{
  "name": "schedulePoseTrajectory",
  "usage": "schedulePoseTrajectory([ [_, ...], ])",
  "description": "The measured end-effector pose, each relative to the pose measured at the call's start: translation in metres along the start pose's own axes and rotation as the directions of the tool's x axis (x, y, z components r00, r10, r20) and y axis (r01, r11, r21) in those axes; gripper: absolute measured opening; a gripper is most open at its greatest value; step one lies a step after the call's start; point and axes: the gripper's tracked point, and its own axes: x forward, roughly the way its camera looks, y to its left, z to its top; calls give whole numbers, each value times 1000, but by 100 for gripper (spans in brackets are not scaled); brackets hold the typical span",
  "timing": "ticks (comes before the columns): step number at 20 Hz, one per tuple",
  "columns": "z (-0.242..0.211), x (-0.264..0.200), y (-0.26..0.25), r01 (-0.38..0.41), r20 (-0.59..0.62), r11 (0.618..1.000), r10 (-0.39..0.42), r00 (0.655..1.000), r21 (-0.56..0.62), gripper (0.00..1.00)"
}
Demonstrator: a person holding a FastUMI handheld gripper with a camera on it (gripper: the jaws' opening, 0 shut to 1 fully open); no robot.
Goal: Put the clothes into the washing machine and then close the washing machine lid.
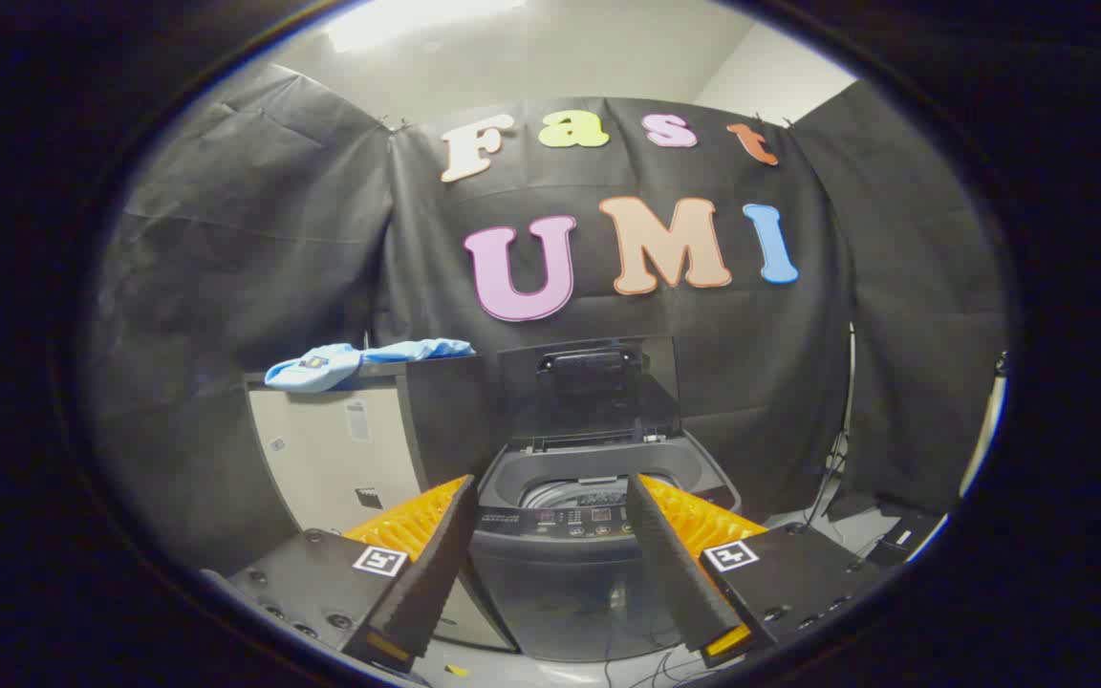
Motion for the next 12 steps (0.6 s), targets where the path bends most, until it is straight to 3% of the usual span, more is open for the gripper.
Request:
schedulePoseTrajectory([
  [12, 2, -11, -7, 13, 21, 1000, -14, 1000, 14, 97],
])
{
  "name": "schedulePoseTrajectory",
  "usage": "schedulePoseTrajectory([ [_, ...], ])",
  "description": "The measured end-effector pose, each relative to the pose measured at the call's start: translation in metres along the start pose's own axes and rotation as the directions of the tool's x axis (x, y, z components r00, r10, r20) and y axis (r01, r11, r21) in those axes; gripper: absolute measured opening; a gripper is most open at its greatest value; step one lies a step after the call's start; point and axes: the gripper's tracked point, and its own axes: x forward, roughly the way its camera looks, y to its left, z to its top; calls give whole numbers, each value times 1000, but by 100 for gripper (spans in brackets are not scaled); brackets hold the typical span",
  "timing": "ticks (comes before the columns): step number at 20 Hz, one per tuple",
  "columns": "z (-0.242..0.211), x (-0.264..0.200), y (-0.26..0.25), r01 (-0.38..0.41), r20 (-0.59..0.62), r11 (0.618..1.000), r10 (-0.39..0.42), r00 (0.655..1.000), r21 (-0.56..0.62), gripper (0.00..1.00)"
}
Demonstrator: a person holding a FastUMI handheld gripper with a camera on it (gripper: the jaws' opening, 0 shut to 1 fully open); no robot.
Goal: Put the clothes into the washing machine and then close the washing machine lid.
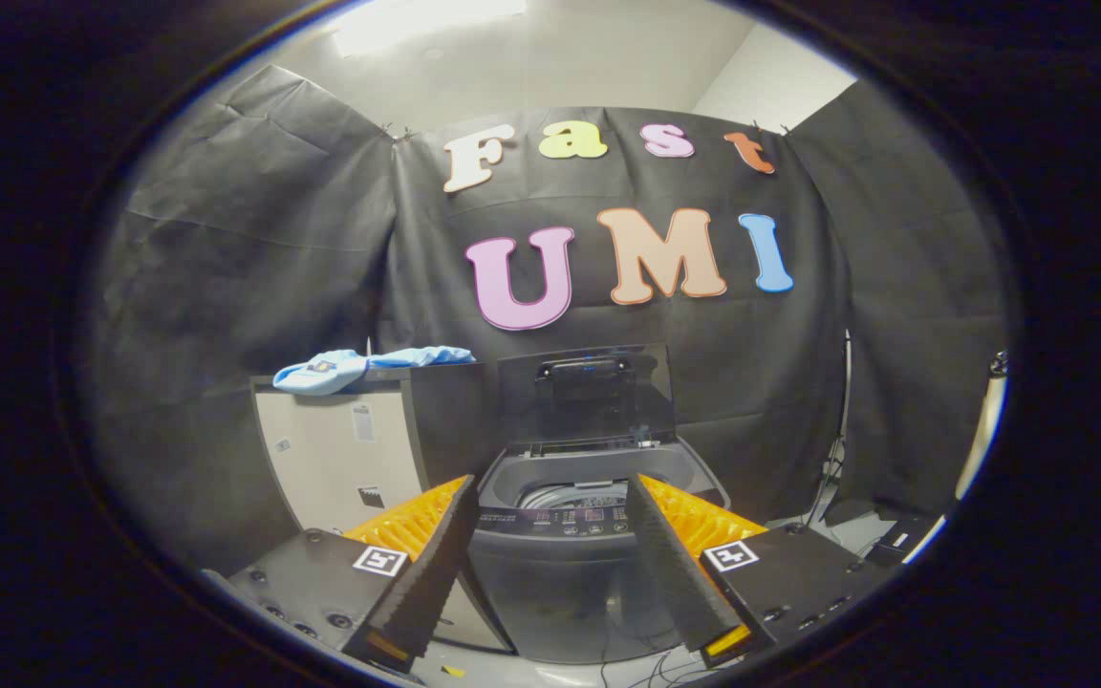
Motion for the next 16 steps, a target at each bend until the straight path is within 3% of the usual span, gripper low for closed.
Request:
schedulePoseTrajectory([
  [16, 12, 60, 36, 66, -27, 997, -65, 998, 44, 97],
])
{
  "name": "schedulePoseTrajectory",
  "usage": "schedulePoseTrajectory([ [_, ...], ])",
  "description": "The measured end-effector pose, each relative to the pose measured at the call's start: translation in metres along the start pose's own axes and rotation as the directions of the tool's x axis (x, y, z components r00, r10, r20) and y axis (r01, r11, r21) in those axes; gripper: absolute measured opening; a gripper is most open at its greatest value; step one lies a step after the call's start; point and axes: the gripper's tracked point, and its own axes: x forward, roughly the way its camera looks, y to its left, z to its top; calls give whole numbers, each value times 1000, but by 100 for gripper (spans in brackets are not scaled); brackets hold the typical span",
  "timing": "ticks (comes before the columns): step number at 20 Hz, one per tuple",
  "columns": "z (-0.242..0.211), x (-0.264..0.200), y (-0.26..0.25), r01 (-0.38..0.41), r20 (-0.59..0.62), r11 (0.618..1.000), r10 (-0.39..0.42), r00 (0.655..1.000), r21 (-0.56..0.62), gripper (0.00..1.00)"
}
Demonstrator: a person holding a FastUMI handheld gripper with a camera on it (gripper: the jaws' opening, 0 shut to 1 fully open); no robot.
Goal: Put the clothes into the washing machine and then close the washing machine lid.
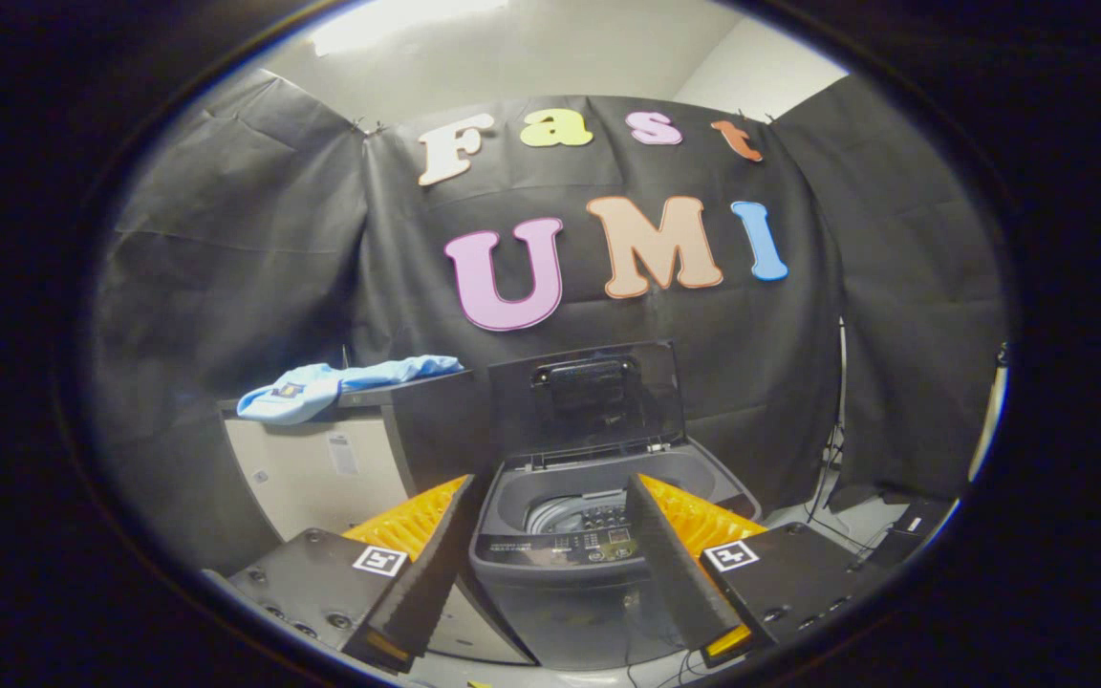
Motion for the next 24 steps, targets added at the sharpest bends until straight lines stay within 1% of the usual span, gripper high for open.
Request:
schedulePoseTrajectory([
  [3, 8, 11, 22, -4, 4, 1000, 4, 1000, -8, 97],
  [7, 19, 31, 65, -20, -5, 999, 19, 1000, -31, 97],
  [9, 25, 44, 97, -56, -9, 998, 56, 998, -37, 97],
  [13, 31, 66, 143, -82, -41, 994, 79, 996, -76, 97],
  [16, 42, 81, 177, -124, -54, 989, 120, 991, -76, 97],
  [19, 67, 98, 192, -108, -45, 990, 104, 994, -96, 97],
  [20, 74, 107, 201, -124, -50, 988, 120, 992, -94, 97],
  [22, 84, 128, 230, -222, -75, 974, 218, 973, -45, 97],
  [24, 78, 154, 241, -244, -150, 970, 238, 959, -19, 97],
])
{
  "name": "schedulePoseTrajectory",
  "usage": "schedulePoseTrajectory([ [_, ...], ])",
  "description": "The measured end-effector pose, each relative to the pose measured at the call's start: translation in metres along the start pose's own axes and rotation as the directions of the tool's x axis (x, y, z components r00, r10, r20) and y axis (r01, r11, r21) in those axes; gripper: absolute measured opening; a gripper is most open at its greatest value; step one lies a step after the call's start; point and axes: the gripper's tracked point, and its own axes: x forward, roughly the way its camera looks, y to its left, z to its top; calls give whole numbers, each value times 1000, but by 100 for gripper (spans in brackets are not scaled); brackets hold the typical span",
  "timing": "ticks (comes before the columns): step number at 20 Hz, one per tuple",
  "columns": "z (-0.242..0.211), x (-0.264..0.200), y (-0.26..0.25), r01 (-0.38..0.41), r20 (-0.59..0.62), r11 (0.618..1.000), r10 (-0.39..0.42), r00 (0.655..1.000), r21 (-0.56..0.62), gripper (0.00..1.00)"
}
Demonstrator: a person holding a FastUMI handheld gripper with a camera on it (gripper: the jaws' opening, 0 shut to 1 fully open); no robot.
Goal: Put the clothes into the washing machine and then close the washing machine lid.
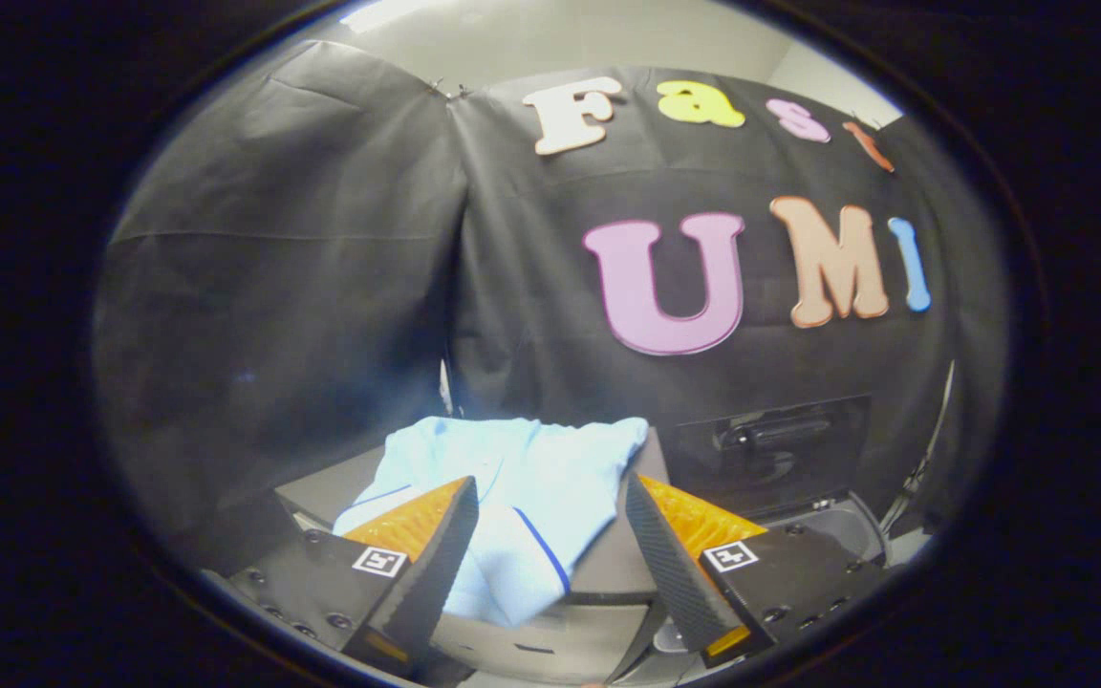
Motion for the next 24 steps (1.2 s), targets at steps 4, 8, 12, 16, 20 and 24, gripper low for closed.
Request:
schedulePoseTrajectory([
  [4, 4, 48, 24, -29, -101, 998, 35, 994, 59, 97],
  [8, -26, 91, 45, -29, -309, 995, 58, 949, 99, 98],
  [12, -41, 124, 43, 24, -457, 994, 26, 889, 103, 98],
  [16, -46, 142, 43, -23, -477, 1000, 30, 879, 20, 96],
  [20, -42, 136, 60, -96, -497, 989, 28, 867, -112, 76],
  [24, -42, 131, 75, -161, -510, 983, 95, 855, -87, 15],
])
